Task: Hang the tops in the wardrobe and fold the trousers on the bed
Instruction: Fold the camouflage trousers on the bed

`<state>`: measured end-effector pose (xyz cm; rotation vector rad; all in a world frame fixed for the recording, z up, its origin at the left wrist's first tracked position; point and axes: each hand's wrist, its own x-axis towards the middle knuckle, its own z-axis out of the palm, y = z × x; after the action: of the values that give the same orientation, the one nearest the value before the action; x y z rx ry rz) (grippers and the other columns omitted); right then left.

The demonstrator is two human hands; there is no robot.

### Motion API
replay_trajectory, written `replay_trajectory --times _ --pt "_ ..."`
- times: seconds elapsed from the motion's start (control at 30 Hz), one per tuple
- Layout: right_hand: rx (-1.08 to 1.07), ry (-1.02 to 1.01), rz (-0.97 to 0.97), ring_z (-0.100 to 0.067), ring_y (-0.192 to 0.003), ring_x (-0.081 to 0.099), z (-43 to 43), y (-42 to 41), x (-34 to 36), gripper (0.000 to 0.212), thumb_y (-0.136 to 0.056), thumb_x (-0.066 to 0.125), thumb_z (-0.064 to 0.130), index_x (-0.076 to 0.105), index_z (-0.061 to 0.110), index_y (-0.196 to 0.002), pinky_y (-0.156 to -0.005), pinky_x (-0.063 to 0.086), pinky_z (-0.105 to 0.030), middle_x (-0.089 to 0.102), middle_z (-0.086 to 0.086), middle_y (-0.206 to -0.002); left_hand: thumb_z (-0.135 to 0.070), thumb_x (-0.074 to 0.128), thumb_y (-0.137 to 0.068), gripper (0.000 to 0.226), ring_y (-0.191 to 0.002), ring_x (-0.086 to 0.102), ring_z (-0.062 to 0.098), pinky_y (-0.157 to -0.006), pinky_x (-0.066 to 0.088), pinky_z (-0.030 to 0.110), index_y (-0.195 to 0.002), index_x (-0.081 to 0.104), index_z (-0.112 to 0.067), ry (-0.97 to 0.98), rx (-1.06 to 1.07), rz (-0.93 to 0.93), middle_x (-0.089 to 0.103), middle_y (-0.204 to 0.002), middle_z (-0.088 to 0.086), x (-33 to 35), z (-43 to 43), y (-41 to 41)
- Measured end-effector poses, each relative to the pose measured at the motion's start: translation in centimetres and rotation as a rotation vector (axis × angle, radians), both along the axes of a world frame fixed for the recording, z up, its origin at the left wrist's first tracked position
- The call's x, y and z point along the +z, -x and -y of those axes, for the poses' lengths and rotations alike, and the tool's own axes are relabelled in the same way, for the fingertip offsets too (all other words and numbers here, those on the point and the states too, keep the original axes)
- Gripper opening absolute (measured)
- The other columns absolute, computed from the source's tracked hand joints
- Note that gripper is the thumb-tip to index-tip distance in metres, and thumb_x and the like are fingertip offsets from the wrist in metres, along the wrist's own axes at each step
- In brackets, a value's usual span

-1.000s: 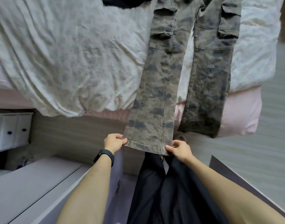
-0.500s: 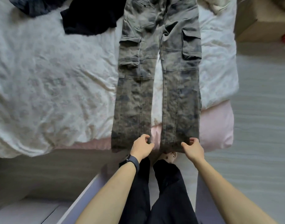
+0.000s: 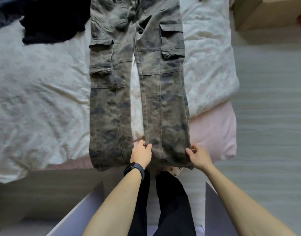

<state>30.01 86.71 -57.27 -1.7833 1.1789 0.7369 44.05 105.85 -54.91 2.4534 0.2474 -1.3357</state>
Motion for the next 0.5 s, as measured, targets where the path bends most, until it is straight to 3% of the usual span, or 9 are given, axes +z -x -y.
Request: replay_trajectory --times 0.1,0.17,0.23,0.3,0.37,0.5 --pt "0.021 0.06 0.039 -0.036 -0.088 0.063 -1.9 2.7 1.3 0.022 -0.099 0.055 0.028 0.055 0.012 -0.084 -0.07 0.04 -0.035 0.064 -0.007 -0.082 -0.046 0.047 -0.102 0.032 -0.107 0.061 0.033 -0.088 0.05 0.038 -0.119 0.055 -0.02 -0.101 -0.099 0.0 0.066 -0.117 0.009 0.6 -0.8 1.7" --pt "0.053 0.04 -0.002 -0.036 -0.094 0.063 -3.4 3.8 2.2 0.02 -0.099 0.054 0.031 0.052 0.016 -0.086 -0.073 0.041 -0.036 0.063 -0.005 -0.085 -0.044 0.048 -0.103 0.036 -0.112 0.06 0.034 -0.091 0.05 0.04 -0.126 0.053 -0.017 -0.158 -0.138 -0.023 0.064 -0.124 0.011 0.8 -1.4 2.4" --pt "0.127 -0.008 -0.119 -0.034 -0.105 0.063 -3.1 3.3 2.9 0.019 -0.097 0.054 0.038 0.056 0.02 -0.103 -0.079 0.047 -0.037 0.067 -0.005 -0.104 -0.042 0.051 -0.102 0.052 -0.125 0.054 0.033 -0.098 0.047 0.043 -0.143 0.04 -0.013 -0.197 -0.071 0.016 0.054 -0.14 0.012 1.0 -1.1 3.4" --pt "0.121 -0.007 -0.148 -0.033 -0.117 0.059 -1.4 1.3 2.8 0.045 -0.094 0.057 0.043 0.052 0.017 -0.131 -0.09 0.048 -0.039 0.062 -0.008 -0.127 -0.043 0.055 -0.099 0.07 -0.135 0.044 0.033 -0.104 0.044 0.046 -0.152 0.024 -0.01 -0.182 -0.002 0.113 0.037 -0.152 0.013 1.2 0.2 4.7" --pt "0.01 0.04 -0.032 -0.032 -0.122 0.056 1.2 -2.1 2.7 0.055 -0.094 0.06 0.04 0.047 0.011 -0.139 -0.097 0.045 -0.038 0.057 -0.011 -0.135 -0.043 0.06 -0.096 0.064 -0.131 0.044 0.032 -0.101 0.044 0.047 -0.145 0.031 -0.015 -0.105 0.006 0.257 0.037 -0.147 0.01 1.1 2.1 5.9" --pt "-0.107 0.128 0.228 -0.025 -0.109 0.06 5.6 -9.5 3.5 0.037 -0.092 0.06 0.037 0.056 0.013 -0.12 -0.088 0.045 -0.034 0.063 -0.004 -0.116 -0.056 0.061 -0.09 0.045 -0.114 0.05 0.024 -0.09 0.046 0.04 -0.117 0.047 -0.022 -0.034 -0.107 0.342 0.046 -0.121 -0.001 0.7 6.4 7.2"
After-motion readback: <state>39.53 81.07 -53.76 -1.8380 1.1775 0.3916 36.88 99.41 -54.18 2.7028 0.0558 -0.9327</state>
